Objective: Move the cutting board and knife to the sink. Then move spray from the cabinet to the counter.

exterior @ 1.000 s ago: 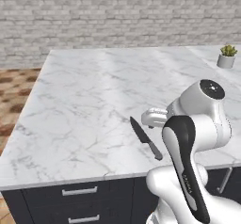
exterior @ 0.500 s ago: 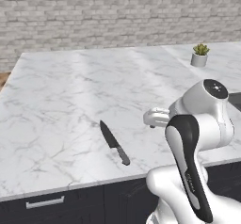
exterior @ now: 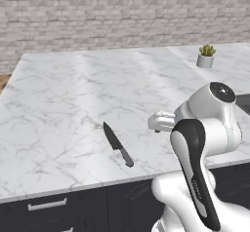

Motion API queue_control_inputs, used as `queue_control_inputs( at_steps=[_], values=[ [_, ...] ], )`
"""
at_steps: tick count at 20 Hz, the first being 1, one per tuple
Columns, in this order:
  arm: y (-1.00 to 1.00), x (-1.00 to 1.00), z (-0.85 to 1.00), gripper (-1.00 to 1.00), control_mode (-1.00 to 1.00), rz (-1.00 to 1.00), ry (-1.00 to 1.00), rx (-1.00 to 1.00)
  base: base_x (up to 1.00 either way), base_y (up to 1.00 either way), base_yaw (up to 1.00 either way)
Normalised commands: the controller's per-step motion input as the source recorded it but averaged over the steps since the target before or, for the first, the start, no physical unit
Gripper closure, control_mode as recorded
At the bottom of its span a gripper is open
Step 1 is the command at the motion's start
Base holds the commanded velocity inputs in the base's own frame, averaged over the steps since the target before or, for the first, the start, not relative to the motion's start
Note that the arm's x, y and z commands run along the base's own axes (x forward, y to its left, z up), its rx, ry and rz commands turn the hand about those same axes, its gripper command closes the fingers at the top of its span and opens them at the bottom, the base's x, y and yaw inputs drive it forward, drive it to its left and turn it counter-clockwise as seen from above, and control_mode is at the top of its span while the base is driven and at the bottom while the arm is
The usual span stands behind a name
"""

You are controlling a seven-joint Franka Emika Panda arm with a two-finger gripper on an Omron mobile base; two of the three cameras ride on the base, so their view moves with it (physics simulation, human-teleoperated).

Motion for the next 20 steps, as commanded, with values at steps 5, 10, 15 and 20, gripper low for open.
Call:
queue_control_inputs(
  at_steps=[5, 10, 15, 20],
  values=[
    [0.04, 0.00, 0.00, -1.00, -1.00, 0.00, 0.00, 0.00, 0.00, 0.00, 0.00],
    [0.36, 0.00, -0.26, -1.00, -1.00, 0.00, 0.06, -0.01, 0.00, 0.00, 0.00],
    [0.51, 0.00, -0.37, -1.00, -1.00, 0.00, 0.10, -0.12, 0.00, 0.00, 0.00],
    [0.15, 0.01, -0.16, -1.00, -1.00, 0.00, 0.10, -0.18, 0.00, 0.00, 0.00]
  ],
)
